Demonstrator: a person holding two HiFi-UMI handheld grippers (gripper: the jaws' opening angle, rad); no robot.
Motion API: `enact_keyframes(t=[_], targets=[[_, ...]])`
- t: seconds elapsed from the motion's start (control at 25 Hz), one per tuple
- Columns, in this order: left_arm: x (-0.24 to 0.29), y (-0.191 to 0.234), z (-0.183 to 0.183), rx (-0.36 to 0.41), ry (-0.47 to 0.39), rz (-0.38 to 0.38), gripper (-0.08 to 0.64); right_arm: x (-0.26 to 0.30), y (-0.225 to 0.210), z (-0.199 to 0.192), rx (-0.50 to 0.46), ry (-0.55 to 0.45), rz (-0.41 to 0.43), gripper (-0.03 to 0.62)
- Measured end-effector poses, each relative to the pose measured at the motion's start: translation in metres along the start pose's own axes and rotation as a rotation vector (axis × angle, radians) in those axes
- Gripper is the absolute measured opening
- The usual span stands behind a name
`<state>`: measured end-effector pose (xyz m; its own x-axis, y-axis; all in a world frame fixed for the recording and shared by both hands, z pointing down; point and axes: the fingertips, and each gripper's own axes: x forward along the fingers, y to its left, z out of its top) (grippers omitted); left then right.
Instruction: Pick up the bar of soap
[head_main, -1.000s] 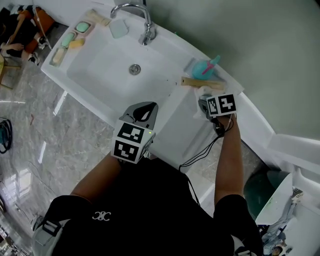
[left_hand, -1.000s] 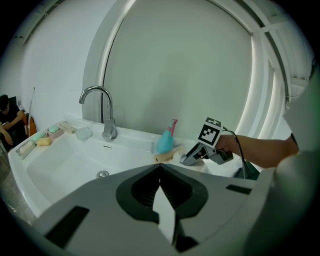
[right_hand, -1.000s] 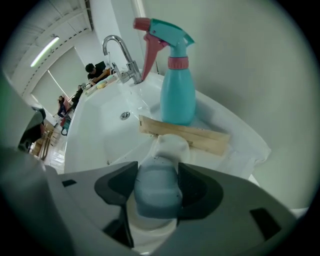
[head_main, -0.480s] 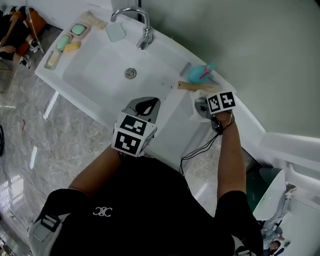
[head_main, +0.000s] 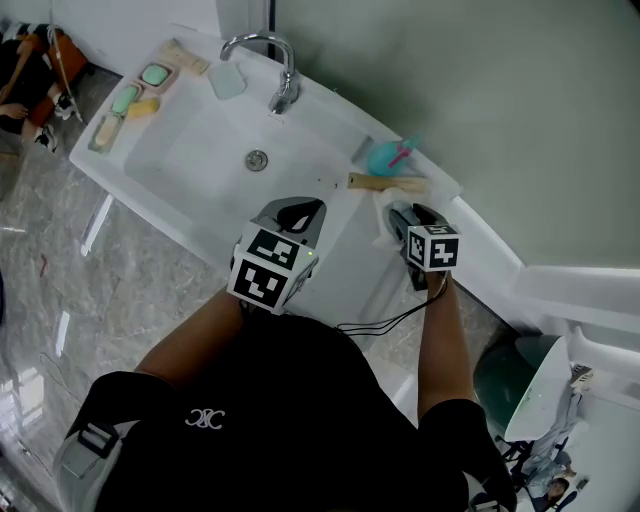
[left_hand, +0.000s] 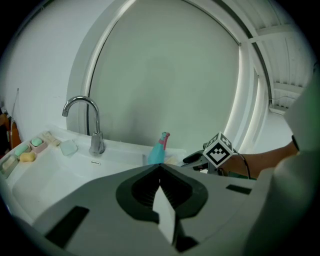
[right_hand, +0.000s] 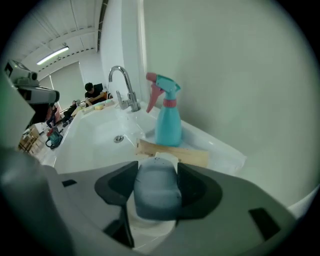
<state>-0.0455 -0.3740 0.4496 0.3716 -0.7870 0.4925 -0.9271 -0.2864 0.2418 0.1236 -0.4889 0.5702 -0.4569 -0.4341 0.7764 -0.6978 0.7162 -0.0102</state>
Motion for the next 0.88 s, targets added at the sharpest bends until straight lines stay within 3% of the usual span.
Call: enact_keyframes(t=[0.48,0.88], targets=[[-0.001,-0.024,0.009,0.089,-0.005,-0.077,0.008,-0.077,0.016,0.057,-0.004,-0.425,-0.178,0.255],[-0.005,-0.039,0.020,0.126,-0.038,-0.122,0.008,-0.155,0.035,0.091,-0.017,-0.659,-0.240,0.253]])
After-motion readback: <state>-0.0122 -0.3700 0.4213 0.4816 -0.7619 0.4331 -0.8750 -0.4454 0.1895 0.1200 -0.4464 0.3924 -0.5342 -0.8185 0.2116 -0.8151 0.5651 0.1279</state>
